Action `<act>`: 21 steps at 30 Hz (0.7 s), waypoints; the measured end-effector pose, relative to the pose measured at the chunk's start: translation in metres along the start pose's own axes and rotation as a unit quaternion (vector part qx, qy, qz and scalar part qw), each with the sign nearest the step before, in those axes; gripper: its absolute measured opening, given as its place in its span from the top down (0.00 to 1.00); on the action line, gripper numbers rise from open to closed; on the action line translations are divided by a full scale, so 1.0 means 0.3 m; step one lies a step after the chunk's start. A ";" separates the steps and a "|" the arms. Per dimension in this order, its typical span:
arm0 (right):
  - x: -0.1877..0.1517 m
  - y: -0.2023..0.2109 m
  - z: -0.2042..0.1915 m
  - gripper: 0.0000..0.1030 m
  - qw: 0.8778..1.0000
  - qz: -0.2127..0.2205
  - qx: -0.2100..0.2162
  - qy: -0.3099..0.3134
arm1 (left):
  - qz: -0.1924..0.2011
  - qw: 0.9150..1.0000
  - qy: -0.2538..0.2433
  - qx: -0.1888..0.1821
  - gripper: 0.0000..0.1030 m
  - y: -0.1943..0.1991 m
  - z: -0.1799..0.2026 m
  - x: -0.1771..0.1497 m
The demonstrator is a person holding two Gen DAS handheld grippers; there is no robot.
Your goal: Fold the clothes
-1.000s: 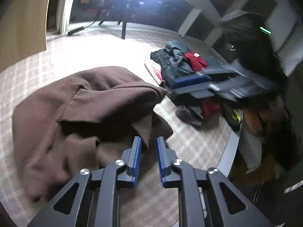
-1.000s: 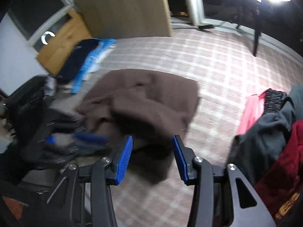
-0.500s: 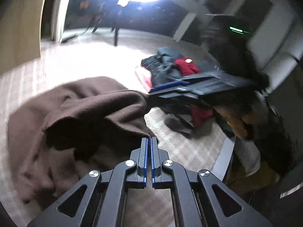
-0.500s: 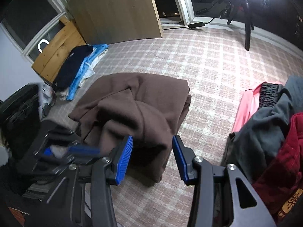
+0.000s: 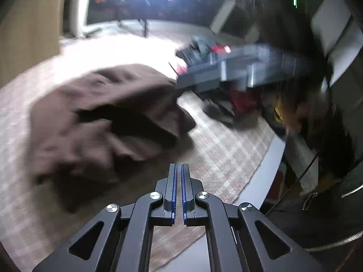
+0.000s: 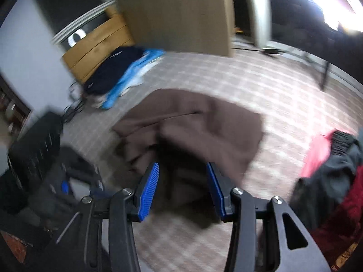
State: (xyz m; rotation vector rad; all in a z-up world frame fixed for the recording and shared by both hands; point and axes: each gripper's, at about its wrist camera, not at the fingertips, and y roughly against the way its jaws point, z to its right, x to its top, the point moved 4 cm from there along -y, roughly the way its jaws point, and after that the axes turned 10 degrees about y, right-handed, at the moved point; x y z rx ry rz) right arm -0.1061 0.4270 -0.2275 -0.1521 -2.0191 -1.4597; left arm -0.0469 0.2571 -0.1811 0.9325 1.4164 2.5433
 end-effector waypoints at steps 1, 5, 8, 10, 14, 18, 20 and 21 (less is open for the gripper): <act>-0.002 -0.038 -0.013 0.58 1.000 -0.016 -0.017 0.011 | 0.013 1.000 0.001 0.019 0.90 0.027 -0.028 0.011; -0.027 -0.177 -0.037 0.58 0.991 -0.077 -0.096 0.054 | 0.012 0.998 -0.003 0.057 0.89 0.000 -0.120 0.049; -0.047 -0.206 -0.037 0.58 0.987 -0.089 -0.109 0.076 | -0.021 0.997 -0.014 0.072 0.86 -0.086 -0.165 0.048; -0.050 -0.202 -0.031 0.65 0.986 -0.092 -0.110 0.084 | -0.032 0.997 -0.016 0.065 0.86 -0.111 -0.184 0.043; -0.036 -0.151 0.007 0.92 0.989 -0.102 -0.088 0.066 | -0.044 0.997 -0.025 0.055 0.86 -0.124 -0.200 0.040; -0.026 -0.057 0.035 0.93 0.997 -0.080 -0.018 -0.007 | -0.055 0.996 -0.043 0.057 0.87 -0.116 -0.195 0.036; -0.038 -0.003 0.049 0.94 0.997 -0.061 0.023 -0.048 | -0.060 0.995 -0.048 0.062 0.87 -0.090 -0.190 0.026; -0.054 0.019 0.053 0.96 0.996 -0.056 0.035 -0.065 | -0.060 0.995 -0.050 0.062 0.87 -0.071 -0.184 0.021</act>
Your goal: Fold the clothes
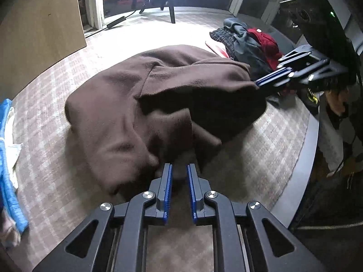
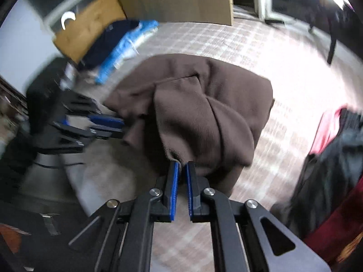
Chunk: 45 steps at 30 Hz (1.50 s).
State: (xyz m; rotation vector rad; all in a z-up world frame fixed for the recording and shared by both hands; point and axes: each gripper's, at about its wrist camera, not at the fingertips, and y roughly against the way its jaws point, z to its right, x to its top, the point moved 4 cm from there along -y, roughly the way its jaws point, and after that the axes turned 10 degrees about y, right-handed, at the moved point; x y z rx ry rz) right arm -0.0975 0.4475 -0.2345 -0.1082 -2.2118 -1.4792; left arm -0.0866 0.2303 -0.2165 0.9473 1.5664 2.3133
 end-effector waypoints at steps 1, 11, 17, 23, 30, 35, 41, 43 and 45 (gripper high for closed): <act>-0.021 0.004 0.002 0.96 1.000 -0.006 0.003 -0.003 | 0.004 1.000 -0.001 -0.002 0.86 0.022 0.006 -0.006; 0.027 0.029 -0.012 0.56 0.999 0.040 -0.035 0.008 | 0.033 0.998 -0.044 0.028 0.53 -0.005 0.086 0.098; 0.007 -0.175 -0.059 0.62 0.995 -0.044 -0.065 0.066 | 0.000 0.998 -0.055 0.016 0.81 -0.096 0.049 0.084; -0.083 -0.028 0.014 0.65 0.997 -0.064 0.029 0.013 | -0.040 0.998 -0.039 0.005 0.80 0.015 -0.011 0.036; -0.007 0.161 0.178 0.44 0.995 0.073 -0.012 -0.067 | 0.014 0.998 -0.024 -0.055 0.65 0.051 0.121 0.150; 0.113 0.088 0.264 0.46 0.990 0.107 -0.076 -0.057 | -0.021 0.994 0.014 -0.109 0.64 -0.111 0.240 0.147; 0.176 -0.063 0.332 0.74 0.996 0.071 -0.040 -0.034 | 0.001 0.977 0.158 -0.140 0.64 -0.183 0.196 0.163; 0.196 -0.100 0.359 0.74 0.996 0.071 -0.015 -0.051 | 0.026 0.964 0.218 -0.151 0.64 -0.176 0.147 0.158; 0.200 -0.134 0.384 0.74 0.996 0.066 0.000 -0.063 | 0.033 0.954 0.253 -0.159 0.64 -0.182 0.117 0.154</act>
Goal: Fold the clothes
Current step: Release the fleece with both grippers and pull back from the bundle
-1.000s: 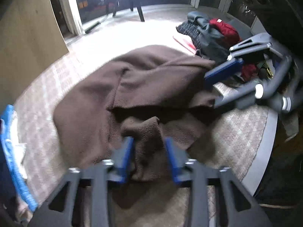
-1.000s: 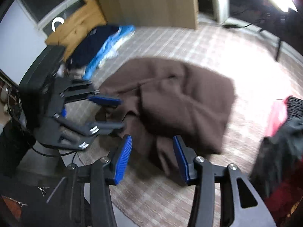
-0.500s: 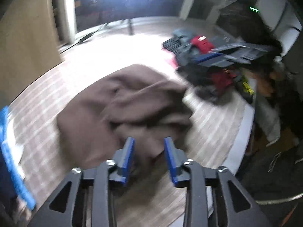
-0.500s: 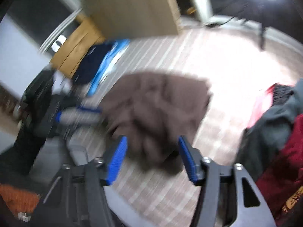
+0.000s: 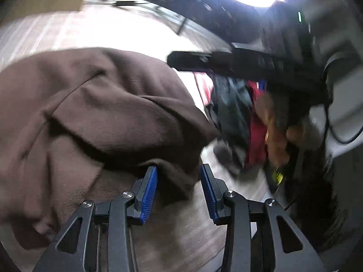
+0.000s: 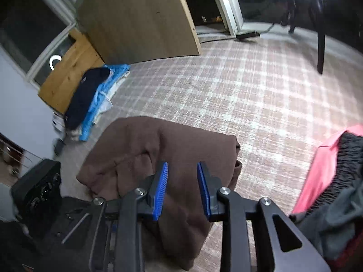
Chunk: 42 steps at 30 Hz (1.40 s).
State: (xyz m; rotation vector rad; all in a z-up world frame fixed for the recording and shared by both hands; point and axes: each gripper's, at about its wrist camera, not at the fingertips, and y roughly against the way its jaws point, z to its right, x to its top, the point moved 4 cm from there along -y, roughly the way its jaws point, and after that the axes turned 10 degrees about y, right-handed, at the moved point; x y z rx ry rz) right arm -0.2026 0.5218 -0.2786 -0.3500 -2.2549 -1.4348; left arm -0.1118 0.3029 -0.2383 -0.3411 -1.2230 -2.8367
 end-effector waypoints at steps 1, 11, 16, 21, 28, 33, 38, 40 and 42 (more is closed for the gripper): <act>-0.005 -0.014 0.009 0.74 1.000 -0.005 0.000 -0.002 | 0.003 1.000 0.009 0.001 0.64 -0.003 -0.006 0.002; -0.031 -0.092 0.040 0.74 0.999 -0.030 -0.016 0.020 | 0.000 0.996 -0.082 0.044 0.99 0.027 0.058 -0.058; -0.024 -0.127 0.102 0.75 0.998 -0.030 -0.047 0.009 | -0.017 0.989 -0.122 0.084 0.98 0.067 0.051 -0.115; -0.043 -0.012 0.021 0.74 0.999 0.004 -0.023 0.030 | -0.020 0.993 -0.088 0.071 0.85 0.090 0.040 -0.085; -0.213 0.014 -0.050 0.74 0.991 -0.076 -0.078 0.079 | 0.026 0.980 -0.133 0.149 0.80 0.300 -0.028 -0.055; -0.146 0.088 -0.174 0.74 0.998 -0.014 -0.015 0.060 | 0.032 0.974 -0.144 0.174 0.76 0.347 -0.117 -0.013; -0.130 -0.038 -0.401 0.73 0.992 -0.046 0.091 0.076 | 0.042 0.972 -0.128 0.194 0.75 0.369 -0.174 -0.002; -0.156 -0.096 -0.459 0.69 0.990 -0.063 0.103 0.078 | 0.048 0.972 -0.120 0.198 0.58 0.391 -0.193 -0.011; -0.185 -0.145 -0.505 0.63 0.989 -0.076 0.089 0.087 | 0.057 0.974 -0.105 0.194 0.56 0.408 -0.215 0.001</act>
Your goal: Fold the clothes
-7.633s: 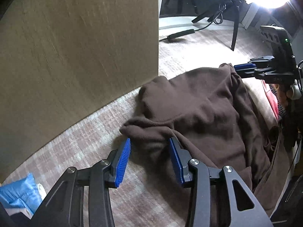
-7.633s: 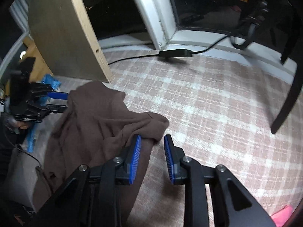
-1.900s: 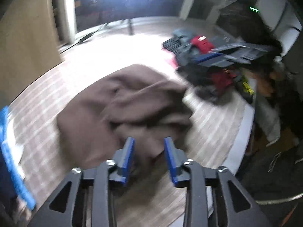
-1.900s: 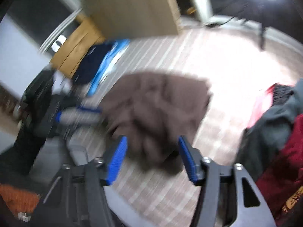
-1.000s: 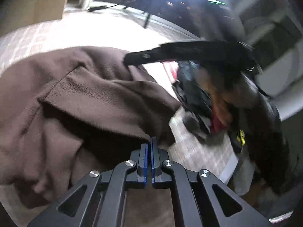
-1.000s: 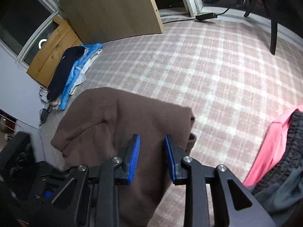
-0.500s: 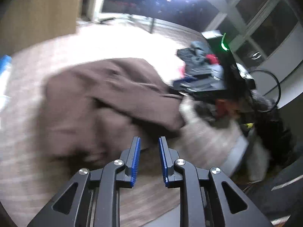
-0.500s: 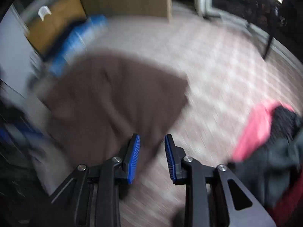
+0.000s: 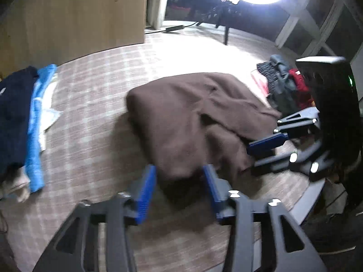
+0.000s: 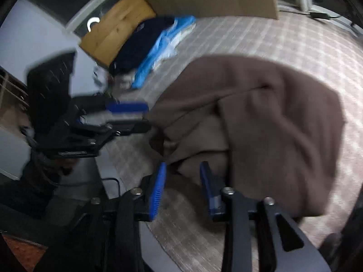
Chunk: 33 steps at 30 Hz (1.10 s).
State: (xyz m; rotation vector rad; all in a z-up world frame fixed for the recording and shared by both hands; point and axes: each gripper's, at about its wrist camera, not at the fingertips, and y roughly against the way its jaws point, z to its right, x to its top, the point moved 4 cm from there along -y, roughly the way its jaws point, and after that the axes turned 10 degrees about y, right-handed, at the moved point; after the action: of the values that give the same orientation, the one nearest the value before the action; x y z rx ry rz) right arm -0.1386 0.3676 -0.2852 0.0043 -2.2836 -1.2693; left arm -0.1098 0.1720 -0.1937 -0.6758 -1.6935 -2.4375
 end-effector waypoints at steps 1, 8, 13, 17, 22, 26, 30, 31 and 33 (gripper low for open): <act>0.000 -0.023 -0.009 0.63 1.000 -0.003 -0.003 -0.001 | 0.004 1.000 0.012 -0.006 0.56 0.002 -0.014 0.007; 0.007 -0.098 -0.008 0.70 0.999 -0.041 -0.027 0.023 | -0.057 0.998 0.012 -0.032 0.82 -0.166 -0.048 -0.025; -0.030 -0.048 -0.021 0.83 0.993 -0.092 -0.049 0.048 | -0.053 0.998 0.025 -0.022 0.73 -0.107 -0.101 -0.023; 0.033 0.123 -0.047 0.80 0.998 -0.003 -0.048 0.051 | 0.005 1.000 -0.010 -0.028 0.67 0.004 -0.048 0.063; 0.141 0.136 0.070 0.67 0.993 0.074 -0.095 0.003 | 0.012 1.000 -0.026 -0.005 0.65 -0.084 -0.042 0.166; 0.056 -0.088 0.081 0.68 0.990 -0.062 -0.118 0.039 | 0.008 0.998 -0.058 0.038 0.65 -0.134 -0.154 0.181; 0.097 -0.032 0.032 0.68 0.991 -0.045 -0.125 0.017 | 0.001 0.994 -0.108 0.027 0.65 -0.172 -0.252 0.209; 0.135 -0.014 0.014 0.68 0.991 -0.030 -0.127 0.007 | -0.002 0.993 -0.115 0.012 0.64 -0.188 -0.265 0.222; 0.213 0.022 -0.024 0.49 0.992 0.000 -0.129 -0.012 | -0.003 0.992 -0.125 -0.008 0.65 -0.212 -0.279 0.244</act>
State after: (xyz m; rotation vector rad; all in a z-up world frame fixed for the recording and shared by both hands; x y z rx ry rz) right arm -0.1889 0.3499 -0.2488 -0.1032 -2.1219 -1.5642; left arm -0.2212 0.1322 -0.2429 -1.0185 -1.7623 -2.4597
